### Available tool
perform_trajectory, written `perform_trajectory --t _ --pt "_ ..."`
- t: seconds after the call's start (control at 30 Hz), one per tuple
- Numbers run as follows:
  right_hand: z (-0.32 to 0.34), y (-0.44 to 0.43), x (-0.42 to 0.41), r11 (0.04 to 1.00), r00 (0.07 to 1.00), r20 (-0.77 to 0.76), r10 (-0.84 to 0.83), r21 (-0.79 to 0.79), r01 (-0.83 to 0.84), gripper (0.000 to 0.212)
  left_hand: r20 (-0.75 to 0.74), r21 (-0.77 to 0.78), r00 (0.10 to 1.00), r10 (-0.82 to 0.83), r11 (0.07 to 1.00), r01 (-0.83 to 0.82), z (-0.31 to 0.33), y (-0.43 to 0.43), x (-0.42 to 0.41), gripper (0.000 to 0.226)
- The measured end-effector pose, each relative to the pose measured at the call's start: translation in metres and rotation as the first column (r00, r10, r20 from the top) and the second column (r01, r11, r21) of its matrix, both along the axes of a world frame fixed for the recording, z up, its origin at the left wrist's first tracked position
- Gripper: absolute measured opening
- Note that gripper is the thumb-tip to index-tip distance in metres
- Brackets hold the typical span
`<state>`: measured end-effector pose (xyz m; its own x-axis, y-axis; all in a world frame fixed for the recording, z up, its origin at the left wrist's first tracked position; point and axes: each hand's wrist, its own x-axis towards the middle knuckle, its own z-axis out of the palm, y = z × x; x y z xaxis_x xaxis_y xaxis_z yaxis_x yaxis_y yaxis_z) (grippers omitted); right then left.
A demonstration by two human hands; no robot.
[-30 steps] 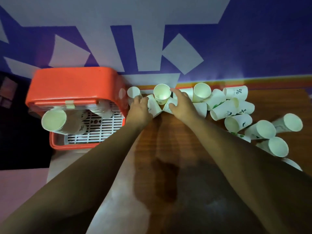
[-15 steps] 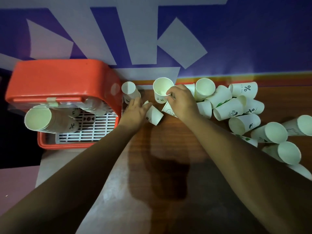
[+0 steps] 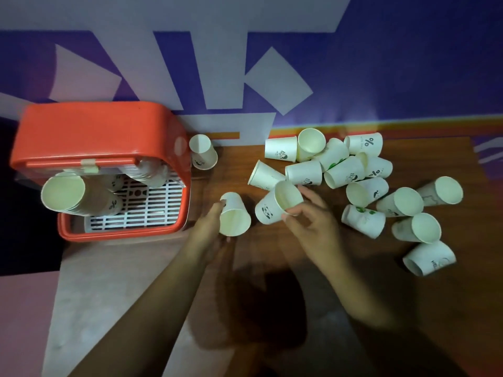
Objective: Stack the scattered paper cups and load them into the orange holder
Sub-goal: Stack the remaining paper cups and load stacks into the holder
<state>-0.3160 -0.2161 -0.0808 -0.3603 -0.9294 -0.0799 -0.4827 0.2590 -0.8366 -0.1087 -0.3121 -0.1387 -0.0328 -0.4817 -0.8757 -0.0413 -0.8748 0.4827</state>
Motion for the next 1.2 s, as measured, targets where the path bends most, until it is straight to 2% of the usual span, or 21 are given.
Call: perform_trajectory --t 0.1,0.23,0.47,0.57,0.67,0.73,0.8,0.9,1.0,1.07,1.13,1.2 --pt "0.010 0.019 0.015 1.000 0.996 0.084 -0.027 -0.013 0.028 0.012 -0.172 0.064 0.975 0.142 0.989 -0.132 0.022 0.014 0.000 0.041" --pt "0.032 0.029 0.030 0.992 0.987 0.150 -0.055 -0.105 0.071 0.012 -0.361 0.115 0.906 0.223 0.974 -0.194 0.038 0.025 0.007 0.019" --pt "0.048 0.033 0.050 0.983 0.981 0.177 -0.075 -0.154 0.103 0.013 -0.499 0.070 0.841 0.208 0.977 -0.201 0.052 0.034 0.024 0.025" --pt "0.046 0.032 0.060 0.982 0.982 0.163 -0.096 -0.143 0.120 0.019 -0.546 0.042 0.828 0.125 0.992 -0.122 0.062 0.046 0.028 0.020" --pt "0.049 0.031 0.068 0.986 0.959 0.257 -0.122 -0.077 0.146 0.027 -0.577 0.007 0.814 0.071 0.997 -0.083 0.069 0.056 0.032 0.039" --pt "0.056 0.032 0.071 0.989 0.907 0.394 -0.147 0.031 0.147 0.047 -0.609 -0.019 0.793 0.040 0.998 -0.064 0.070 0.062 0.036 0.055" --pt "0.064 0.037 0.072 0.977 0.854 0.480 -0.202 0.154 0.145 0.066 -0.600 -0.074 0.797 -0.071 0.997 0.033 0.073 0.069 0.038 0.055" --pt "0.068 0.048 0.070 0.954 0.790 0.552 -0.266 0.267 0.134 0.069 -0.536 -0.157 0.790 -0.296 0.955 0.252 0.078 0.078 0.041 0.046" --pt "0.074 0.064 0.069 0.948 0.765 0.582 -0.275 0.298 0.113 0.082 -0.480 -0.224 0.781 -0.400 0.917 0.332 0.083 0.084 0.043 0.038" --pt "0.080 0.077 0.066 0.942 0.755 0.579 -0.309 0.296 0.159 0.089 -0.445 -0.279 0.773 -0.453 0.890 0.361 0.087 0.086 0.040 0.044" --pt "0.081 0.093 0.055 0.924 0.703 0.602 -0.378 0.288 0.251 0.078 -0.453 -0.294 0.775 -0.441 0.894 0.337 0.093 0.089 0.033 0.050" --pt "0.077 0.112 0.038 0.914 0.729 0.553 -0.404 0.284 0.291 0.056 -0.437 -0.308 0.787 -0.436 0.895 0.324 0.098 0.092 0.022 0.053"
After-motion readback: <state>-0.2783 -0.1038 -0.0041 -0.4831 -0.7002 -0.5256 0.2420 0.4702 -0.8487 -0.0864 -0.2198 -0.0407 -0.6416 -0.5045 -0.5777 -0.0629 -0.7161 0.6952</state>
